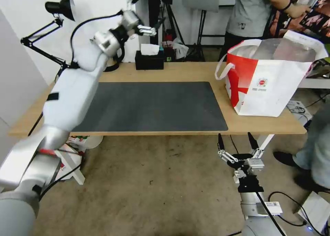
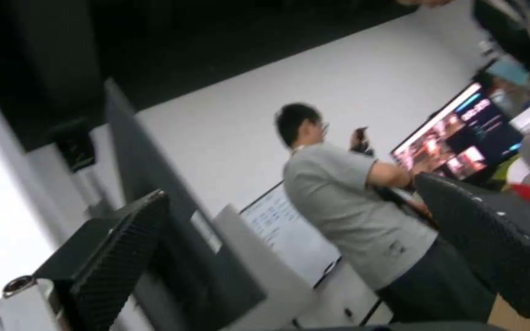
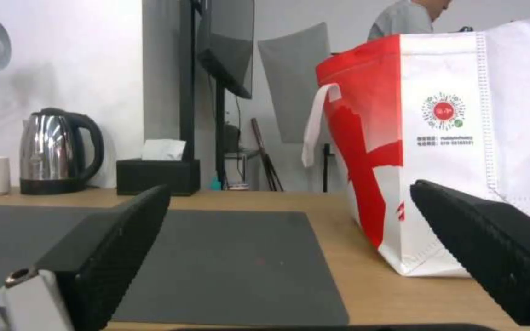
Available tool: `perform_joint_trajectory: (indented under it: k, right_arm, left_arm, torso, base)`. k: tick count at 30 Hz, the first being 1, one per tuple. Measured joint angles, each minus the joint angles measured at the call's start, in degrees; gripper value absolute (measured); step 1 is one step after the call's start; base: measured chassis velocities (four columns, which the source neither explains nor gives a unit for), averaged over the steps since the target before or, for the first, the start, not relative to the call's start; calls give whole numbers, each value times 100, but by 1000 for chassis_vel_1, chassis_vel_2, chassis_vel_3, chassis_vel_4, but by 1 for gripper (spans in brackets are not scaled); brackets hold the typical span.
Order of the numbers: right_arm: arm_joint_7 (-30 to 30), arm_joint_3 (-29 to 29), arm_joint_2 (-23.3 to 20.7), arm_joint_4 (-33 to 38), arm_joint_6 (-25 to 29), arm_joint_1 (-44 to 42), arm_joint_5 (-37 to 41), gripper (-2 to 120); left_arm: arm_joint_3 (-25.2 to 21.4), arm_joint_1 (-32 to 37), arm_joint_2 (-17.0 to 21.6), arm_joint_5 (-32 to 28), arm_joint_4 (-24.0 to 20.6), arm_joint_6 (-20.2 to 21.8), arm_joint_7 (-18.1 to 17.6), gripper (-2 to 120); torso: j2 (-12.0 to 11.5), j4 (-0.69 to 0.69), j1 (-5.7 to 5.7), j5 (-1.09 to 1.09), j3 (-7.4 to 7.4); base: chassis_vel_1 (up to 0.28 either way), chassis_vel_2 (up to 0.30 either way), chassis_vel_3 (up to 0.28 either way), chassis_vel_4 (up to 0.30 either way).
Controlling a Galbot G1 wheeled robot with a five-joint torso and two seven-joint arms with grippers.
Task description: Pick up the trash from the table and place it into the takeout bag.
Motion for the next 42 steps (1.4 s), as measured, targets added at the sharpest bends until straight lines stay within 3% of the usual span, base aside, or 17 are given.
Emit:
perform_joint_trajectory:
  k: [6,9,11,13,17,23,28,34,42]
  right_arm:
    - [0,1,0,0,0,-2,0,100]
    - [0,0,0,0,0,1,0,100]
    - [0,0,-1,0,0,-1,0,100]
    - [0,0,0,0,0,-1,0,100]
    - [0,0,0,0,0,-1,0,100]
    - [0,0,-1,0,0,0,0,100]
    - [0,0,0,0,0,0,0,100]
    - [0,-1,0,1,0,1,1,100]
    - [0,0,-1,0,0,0,0,100]
  left_arm:
    - [-690,819,158,-53,-528,32,-186,100]
    - [-1253,1562,237,-123,-1031,66,-276,100]
    - [-1300,1627,238,-135,-1076,69,-288,100]
    - [-1649,2234,247,-250,-1476,117,-484,100]
    - [-1985,2733,178,-292,-1805,138,-629,100]
    - [-2324,3189,114,-297,-2041,138,-657,100]
    - [-2603,3778,-48,-320,-2410,146,-763,100]
    - [-3047,4576,-523,-202,-2840,126,-796,100]
    - [-3401,5124,-1028,-138,-3062,-14,-799,100]
  torso:
    - [0,0,0,0,0]
    - [0,3,0,1,0]
    - [0,4,0,0,0]
    - [0,-1,-1,0,0]
    - [1,0,-1,3,-1]
    - [0,-1,0,2,0]
    - [1,0,-1,3,-1]
    - [1,0,0,4,0]
    - [1,0,0,2,0]
  base:
    - [0,0,0,0]
    - [0,0,0,0]
    - [0,0,0,0]
    - [0,0,0,0]
    - [0,0,0,0]
    - [0,0,0,0]
    - [0,0,0,0]
    - [0,0,0,0]
    - [0,0,0,0]
